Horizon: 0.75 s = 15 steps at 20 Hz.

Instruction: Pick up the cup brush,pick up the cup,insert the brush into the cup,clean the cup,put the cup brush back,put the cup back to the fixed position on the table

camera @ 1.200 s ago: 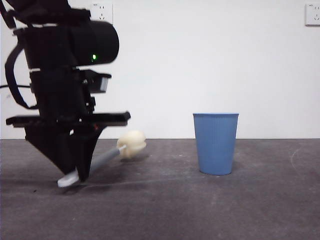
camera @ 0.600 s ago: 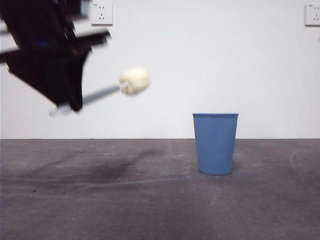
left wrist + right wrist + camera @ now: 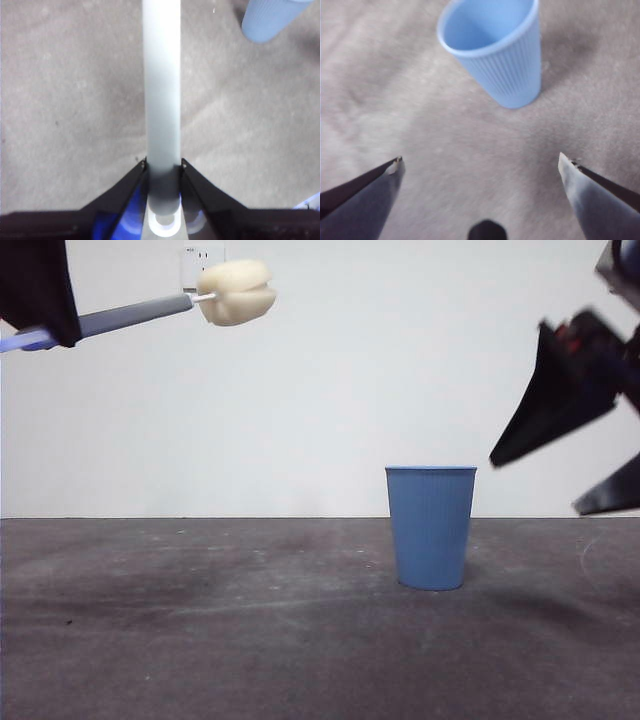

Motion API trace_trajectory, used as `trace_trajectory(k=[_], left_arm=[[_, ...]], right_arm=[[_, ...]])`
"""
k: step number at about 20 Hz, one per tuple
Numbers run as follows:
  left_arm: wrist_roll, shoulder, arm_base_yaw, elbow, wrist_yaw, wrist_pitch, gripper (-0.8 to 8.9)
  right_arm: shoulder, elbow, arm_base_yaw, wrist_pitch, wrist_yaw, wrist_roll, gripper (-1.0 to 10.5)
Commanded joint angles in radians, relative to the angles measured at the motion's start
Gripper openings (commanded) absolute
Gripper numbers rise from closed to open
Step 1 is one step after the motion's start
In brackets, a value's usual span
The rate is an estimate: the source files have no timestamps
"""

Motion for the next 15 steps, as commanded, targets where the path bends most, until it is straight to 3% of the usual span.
trace_trajectory(k=[1,4,8,15], left_arm=[[0.023,-0.001,0.0,-0.007,-0.003,-0.014,-0.08],[0.026,-0.001,0.0,-0.007,-0.003,-0.016,-0.08],[0.025,-0.001,0.0,-0.007,-0.002,-0.023,-0.08],[0.022,-0.001,0.0,-0.007,-0.002,-0.024,-0.08]], right_arm=[[0.066,-0.021,0.021,0.105,0.029,0.002,5.6],[0.198,-0.021,0.047,0.254,0.035,-0.023,5.6],[0.377,-0.021,0.075,0.483,0.105,-0.039,5.6],[0.586,-0.021,0.089,0.78,0.109,-0.039,5.6]])
